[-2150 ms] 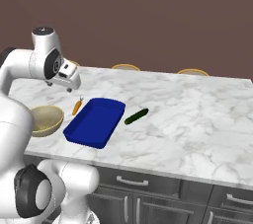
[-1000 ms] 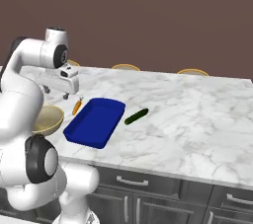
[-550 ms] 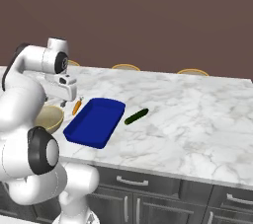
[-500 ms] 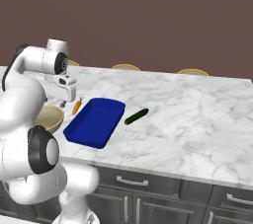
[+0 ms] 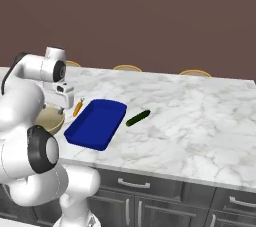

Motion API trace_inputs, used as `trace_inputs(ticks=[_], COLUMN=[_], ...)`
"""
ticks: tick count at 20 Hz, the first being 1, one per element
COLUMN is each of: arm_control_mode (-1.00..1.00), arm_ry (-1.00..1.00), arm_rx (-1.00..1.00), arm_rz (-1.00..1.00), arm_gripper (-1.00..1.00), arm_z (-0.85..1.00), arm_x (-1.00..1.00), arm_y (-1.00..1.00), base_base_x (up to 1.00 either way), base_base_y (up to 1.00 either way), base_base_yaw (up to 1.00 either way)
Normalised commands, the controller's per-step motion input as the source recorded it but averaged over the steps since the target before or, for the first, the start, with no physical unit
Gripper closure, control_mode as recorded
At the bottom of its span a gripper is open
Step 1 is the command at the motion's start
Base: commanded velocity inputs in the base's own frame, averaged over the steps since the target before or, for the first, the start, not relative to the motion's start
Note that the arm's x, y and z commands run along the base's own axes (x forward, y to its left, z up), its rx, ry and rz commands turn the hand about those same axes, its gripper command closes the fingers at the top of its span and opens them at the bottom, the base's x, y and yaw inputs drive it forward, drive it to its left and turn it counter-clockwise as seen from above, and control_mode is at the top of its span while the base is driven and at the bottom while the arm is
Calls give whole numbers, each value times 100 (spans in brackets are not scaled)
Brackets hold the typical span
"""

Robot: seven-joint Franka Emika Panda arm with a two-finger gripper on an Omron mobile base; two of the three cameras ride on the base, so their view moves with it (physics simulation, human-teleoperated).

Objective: Place the two vegetables and bowl onto the tray for setting up a vegetable dip station.

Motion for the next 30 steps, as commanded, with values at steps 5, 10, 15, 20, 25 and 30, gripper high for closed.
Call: trace_inputs(ticks=[5,10,15,20,25,30], arm_control_mode=[-100,-100,-100,-100,-100,-100], arm_ry=[0,-1,-5,-9,-16,-15], arm_rx=[0,0,0,0,0,0], arm_rz=[0,0,0,-1,-2,-2], arm_gripper=[-100,-100,-100,-100,-100,-100], arm_z=[-31,-33,-37,-28,-21,-21], arm_x=[0,6,6,8,12,12], arm_y=[12,13,12,9,8,4], base_base_x=[0,0,0,0,0,0], base_base_y=[0,0,0,0,0,0], base_base_yaw=[0,0,0,0,0,0])
